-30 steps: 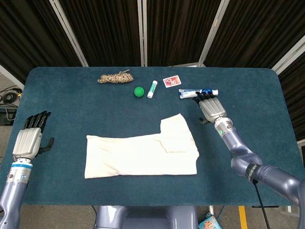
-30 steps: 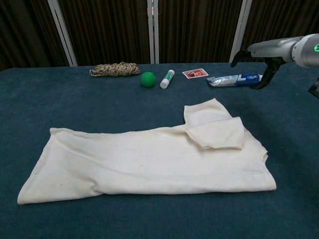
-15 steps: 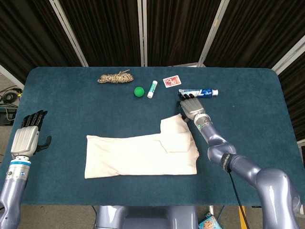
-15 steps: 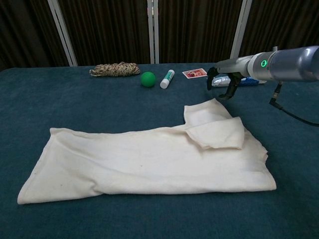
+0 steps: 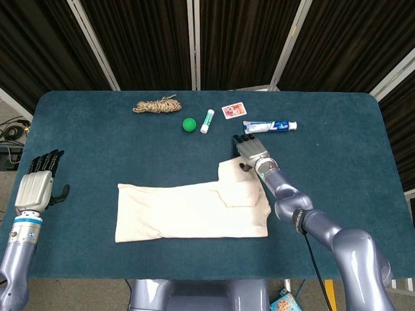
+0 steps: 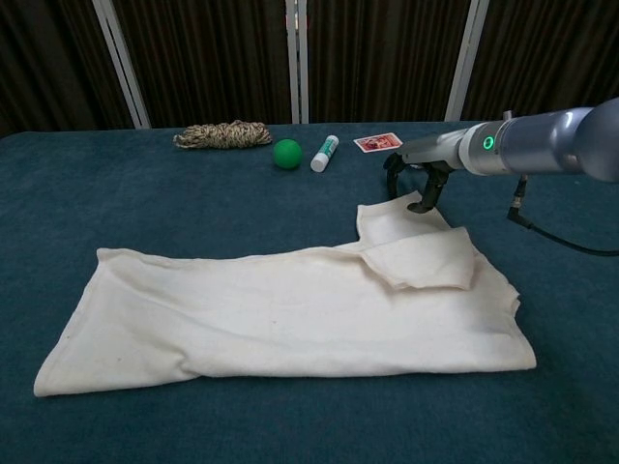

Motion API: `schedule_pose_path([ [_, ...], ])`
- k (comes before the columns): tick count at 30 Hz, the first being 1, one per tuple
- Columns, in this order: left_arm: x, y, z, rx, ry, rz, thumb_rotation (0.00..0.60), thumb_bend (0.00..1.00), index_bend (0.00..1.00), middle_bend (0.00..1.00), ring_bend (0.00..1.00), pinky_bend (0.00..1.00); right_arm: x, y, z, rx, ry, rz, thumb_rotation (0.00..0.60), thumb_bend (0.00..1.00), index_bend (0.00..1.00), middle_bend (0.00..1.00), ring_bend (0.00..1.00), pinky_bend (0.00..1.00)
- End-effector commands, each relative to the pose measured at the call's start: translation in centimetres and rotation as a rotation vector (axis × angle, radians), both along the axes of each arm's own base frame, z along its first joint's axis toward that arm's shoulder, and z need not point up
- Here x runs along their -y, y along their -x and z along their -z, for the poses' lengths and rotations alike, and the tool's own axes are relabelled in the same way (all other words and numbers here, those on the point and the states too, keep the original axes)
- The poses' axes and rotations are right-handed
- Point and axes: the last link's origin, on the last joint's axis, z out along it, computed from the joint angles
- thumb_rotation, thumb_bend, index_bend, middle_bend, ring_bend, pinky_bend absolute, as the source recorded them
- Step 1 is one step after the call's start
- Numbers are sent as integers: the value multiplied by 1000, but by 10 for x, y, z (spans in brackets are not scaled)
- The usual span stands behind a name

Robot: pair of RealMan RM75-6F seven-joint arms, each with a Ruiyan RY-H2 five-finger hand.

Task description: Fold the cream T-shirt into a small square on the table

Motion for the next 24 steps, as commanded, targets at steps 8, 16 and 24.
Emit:
schedule_pose_path([
  [8,0,1,-1,13,2,-4,600,461,0,0,0,0,-1,2,6,-12,-9,-4,600,359,434,0,0,0],
  [16,1,0,-1,9,2,3,600,461,0,0,0,0,-6,4,5,0,-25,-8,600,360,559,0,0,0],
  [24,2,-2,0,11,5,9,600,461,0,0,0,0,-8,5,2,25,-4,-27,600,358,620,0,0,0],
])
